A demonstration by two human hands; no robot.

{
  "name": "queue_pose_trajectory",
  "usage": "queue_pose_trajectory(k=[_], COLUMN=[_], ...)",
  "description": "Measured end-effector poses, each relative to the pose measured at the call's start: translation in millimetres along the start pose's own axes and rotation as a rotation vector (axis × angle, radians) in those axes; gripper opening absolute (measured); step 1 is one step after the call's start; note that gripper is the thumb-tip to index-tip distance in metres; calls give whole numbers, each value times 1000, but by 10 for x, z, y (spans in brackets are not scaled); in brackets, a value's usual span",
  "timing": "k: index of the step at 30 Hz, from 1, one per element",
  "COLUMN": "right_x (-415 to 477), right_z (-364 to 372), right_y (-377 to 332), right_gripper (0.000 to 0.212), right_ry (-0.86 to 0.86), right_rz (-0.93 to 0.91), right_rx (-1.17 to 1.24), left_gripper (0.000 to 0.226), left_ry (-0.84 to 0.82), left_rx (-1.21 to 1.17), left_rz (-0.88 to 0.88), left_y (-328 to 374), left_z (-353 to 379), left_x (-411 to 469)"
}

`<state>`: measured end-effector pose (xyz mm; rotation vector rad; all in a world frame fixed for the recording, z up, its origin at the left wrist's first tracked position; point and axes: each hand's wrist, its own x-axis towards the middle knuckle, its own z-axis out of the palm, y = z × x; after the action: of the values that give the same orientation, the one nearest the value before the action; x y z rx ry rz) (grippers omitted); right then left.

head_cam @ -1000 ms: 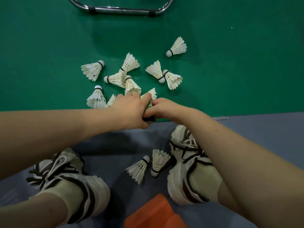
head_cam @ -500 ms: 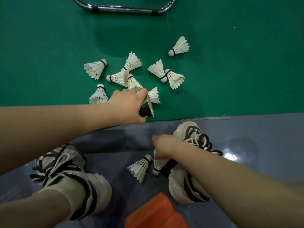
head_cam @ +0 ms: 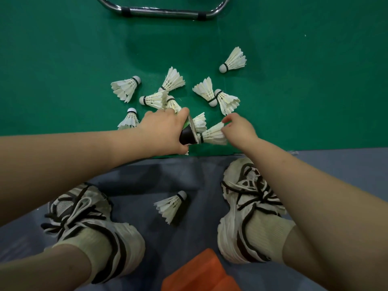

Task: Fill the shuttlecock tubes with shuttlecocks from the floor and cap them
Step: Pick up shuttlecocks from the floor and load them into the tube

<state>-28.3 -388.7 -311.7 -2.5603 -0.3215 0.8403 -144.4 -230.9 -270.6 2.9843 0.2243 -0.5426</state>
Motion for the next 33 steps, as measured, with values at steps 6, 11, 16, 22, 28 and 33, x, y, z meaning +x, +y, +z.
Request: queue_pose_trajectory(k=[6, 11, 16, 22, 28, 33], right_x=[-47, -279, -628, -952, -1048, -1018], right_z=[100, 242, 459, 939, 1287, 1353], right_y=[63, 126, -67, -230, -233, -258], right_gripper=[56, 52, 40, 54, 53, 31], right_ry=[-29, 88, -10, -383, -432, -391], right_rz=[129, 4, -422, -777, -891, -976], right_rx=[399, 101, -436, -698, -687, -830], left_gripper=[67, 68, 66, 68, 69, 68], left_ry=[-10, -2, 24, 26, 27, 35], left_rx=[0, 11, 15, 1, 12, -13], left_rz=[7, -1, -11, -8, -3, -2], left_y=[18, -11, -22, -37, -41, -77], left_z=[3, 7, 16, -1, 11, -7], left_x=[1, 37, 45, 19, 3, -18])
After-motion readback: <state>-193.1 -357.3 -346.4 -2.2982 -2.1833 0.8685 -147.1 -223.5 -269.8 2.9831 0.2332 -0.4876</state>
